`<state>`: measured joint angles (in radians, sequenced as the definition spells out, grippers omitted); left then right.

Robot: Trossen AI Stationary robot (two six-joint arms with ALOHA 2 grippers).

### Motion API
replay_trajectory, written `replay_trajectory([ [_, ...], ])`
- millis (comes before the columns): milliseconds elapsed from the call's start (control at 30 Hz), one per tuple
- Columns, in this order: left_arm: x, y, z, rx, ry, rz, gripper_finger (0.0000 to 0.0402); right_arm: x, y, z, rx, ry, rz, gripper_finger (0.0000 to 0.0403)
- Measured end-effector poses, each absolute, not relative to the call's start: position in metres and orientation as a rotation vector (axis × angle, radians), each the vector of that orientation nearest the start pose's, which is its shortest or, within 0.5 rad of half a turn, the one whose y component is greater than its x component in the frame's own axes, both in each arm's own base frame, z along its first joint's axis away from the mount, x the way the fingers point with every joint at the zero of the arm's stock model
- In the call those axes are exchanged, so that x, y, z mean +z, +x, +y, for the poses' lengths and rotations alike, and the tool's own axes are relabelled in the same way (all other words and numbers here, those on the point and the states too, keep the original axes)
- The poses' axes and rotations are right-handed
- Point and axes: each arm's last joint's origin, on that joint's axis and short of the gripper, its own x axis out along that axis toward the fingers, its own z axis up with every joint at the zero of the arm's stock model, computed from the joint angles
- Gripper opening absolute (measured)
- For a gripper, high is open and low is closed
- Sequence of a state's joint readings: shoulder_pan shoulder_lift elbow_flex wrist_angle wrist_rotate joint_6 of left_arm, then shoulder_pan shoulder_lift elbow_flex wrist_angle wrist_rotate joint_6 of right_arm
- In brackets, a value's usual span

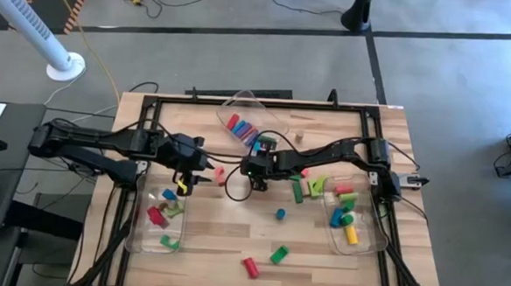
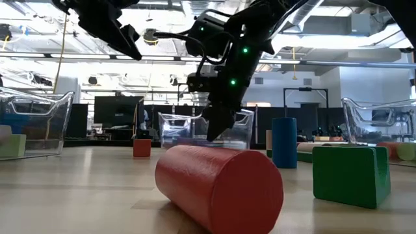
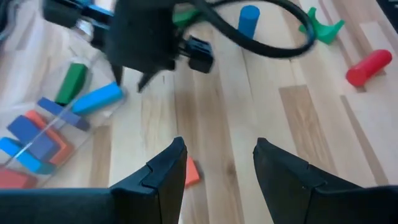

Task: Sort blocks by size
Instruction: Adjust the top transparent bin, then put the green rectangular block into the top transparent bin

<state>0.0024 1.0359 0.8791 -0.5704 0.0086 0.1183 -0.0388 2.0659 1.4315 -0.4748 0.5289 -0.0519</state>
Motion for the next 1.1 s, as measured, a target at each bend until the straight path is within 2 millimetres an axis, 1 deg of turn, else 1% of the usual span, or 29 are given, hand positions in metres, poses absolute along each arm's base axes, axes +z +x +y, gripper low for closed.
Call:
replay_trajectory([
  [300,0.282,0.204,-0.006,-0.031,0.092,0.801,0.0178,0.155,0.411,-0.064,-0.648,-0.252,1.125,0.0168],
  [400,0.282,0.203,-0.008,-0.033,0.085,0.806,0.0178,0.154,0.409,-0.068,-0.663,-0.224,1.142,0.0168],
  [567,0.28,0.202,-0.008,0.0,0.088,0.831,0.0178,0.154,0.409,-0.068,-0.661,-0.22,1.143,0.0168],
  [667,0.279,0.2,-0.007,0.02,0.085,0.85,0.0178,0.154,0.41,-0.059,-0.646,-0.226,1.143,0.0168],
  [733,0.277,0.2,-0.007,0.023,0.08,0.858,0.0178,0.154,0.41,-0.048,-0.62,-0.239,1.145,0.0168],
  [800,0.27,0.2,-0.007,0.028,0.069,0.863,0.0178,0.155,0.41,-0.036,-0.593,-0.257,1.152,0.0168],
  [867,0.257,0.198,-0.007,0.027,0.073,0.892,0.0178,0.158,0.409,-0.022,-0.566,-0.272,1.151,0.0168],
  [1000,0.234,0.194,-0.007,0.023,0.067,0.942,0.0178,0.175,0.403,0.01,-0.512,-0.29,1.124,0.0168],
  [1100,0.227,0.193,-0.009,0.003,0.036,0.943,0.0178,0.194,0.393,0.035,-0.479,-0.282,1.09,0.0168],
])
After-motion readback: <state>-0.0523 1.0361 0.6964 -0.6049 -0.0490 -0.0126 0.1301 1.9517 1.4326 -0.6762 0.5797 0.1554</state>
